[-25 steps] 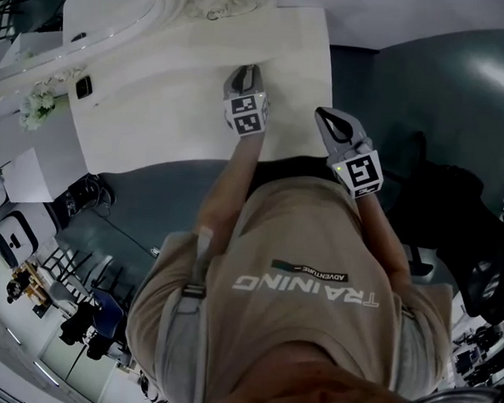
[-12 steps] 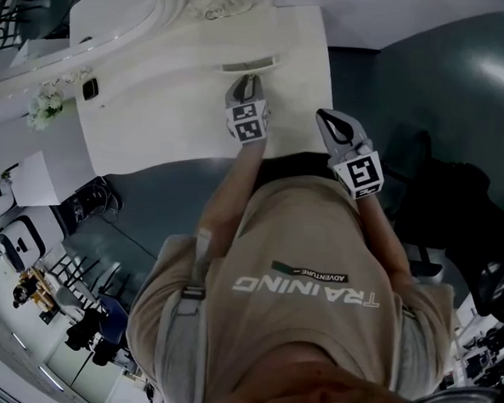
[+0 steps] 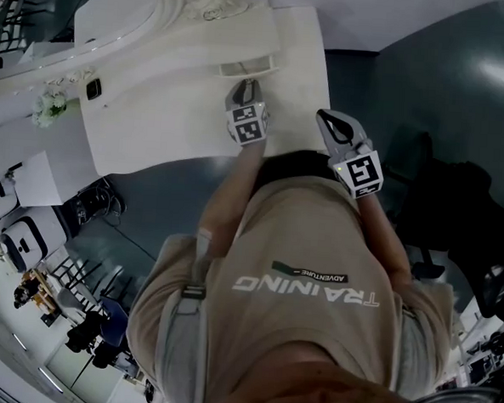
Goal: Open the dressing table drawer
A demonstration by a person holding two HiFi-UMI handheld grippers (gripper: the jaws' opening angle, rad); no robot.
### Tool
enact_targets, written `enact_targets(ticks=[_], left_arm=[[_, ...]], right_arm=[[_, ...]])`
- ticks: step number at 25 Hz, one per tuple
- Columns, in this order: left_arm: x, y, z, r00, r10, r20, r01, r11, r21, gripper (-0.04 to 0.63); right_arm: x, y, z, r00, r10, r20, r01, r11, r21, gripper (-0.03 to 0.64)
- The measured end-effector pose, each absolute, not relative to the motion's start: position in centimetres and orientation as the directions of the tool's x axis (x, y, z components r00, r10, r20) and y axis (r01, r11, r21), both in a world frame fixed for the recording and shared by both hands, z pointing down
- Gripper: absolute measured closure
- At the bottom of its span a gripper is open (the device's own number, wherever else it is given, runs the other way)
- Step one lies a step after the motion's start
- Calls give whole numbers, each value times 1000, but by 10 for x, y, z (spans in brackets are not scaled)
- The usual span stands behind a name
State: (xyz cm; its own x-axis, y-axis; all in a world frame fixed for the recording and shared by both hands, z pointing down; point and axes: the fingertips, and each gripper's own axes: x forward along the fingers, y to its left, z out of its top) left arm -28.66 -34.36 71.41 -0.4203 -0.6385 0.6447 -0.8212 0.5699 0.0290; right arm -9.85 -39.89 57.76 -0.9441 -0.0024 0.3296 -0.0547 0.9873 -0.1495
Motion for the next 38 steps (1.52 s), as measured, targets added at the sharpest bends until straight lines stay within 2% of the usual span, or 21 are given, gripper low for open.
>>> enact_targets(ticks=[9,11,13,21,28,32,38], left_arm=[[-247,-303,711,-409,-634,657,-844,536,-9,491],[-239,-294,707,-408,-640,651,-849,529,-11,541],[-227,-294,689,-397,-683,613,-865,502,-1,588],[-204,-297,581,-298,-843,447,-918,382,108,588],[-216,-299,492,-303,-905,297,-950,312,-20,588],[-218,-299,462,-272,-927,259,-961,277,-18,588],[-230,-295,423,-286,-933,219,-958,273,-87,588]], right_arm=[[-86,-391,580,-955,42,292,-11,984,-179,614],[-87,-389,583,-958,50,281,-1,984,-179,614],[-84,-389,585,-960,49,276,-2,984,-179,614],[-82,-394,549,-973,-3,232,-29,994,-110,614],[-96,-388,491,-987,2,162,2,1000,-1,614],[-95,-381,457,-989,-19,148,-2,993,117,614],[-101,-385,423,-994,-40,104,-30,995,96,614]])
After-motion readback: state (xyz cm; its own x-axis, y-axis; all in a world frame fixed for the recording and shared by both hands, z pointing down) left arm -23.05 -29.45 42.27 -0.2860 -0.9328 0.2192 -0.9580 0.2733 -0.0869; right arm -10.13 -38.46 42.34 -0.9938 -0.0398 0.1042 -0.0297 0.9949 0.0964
